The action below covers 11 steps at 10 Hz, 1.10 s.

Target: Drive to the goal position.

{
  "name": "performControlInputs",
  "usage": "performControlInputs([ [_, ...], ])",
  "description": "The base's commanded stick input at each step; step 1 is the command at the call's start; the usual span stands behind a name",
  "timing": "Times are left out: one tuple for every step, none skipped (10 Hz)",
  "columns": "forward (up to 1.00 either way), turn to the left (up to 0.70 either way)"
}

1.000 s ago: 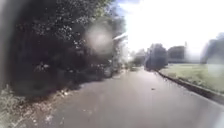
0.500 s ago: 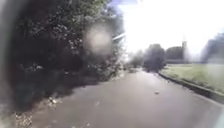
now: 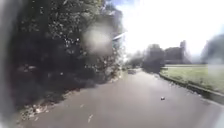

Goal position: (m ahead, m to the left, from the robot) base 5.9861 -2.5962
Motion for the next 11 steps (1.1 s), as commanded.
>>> performControlInputs([
  [0.7, -0.14],
  [0.7, -0.14],
  [0.7, -0.14],
  [0.7, -0.14],
  [0.7, -0.14],
  [0.7, -0.14],
  [0.7, -0.14],
  [0.7, -0.14],
  [0.7, -0.14],
  [0.7, -0.14],
  [0.7, -0.14],
])
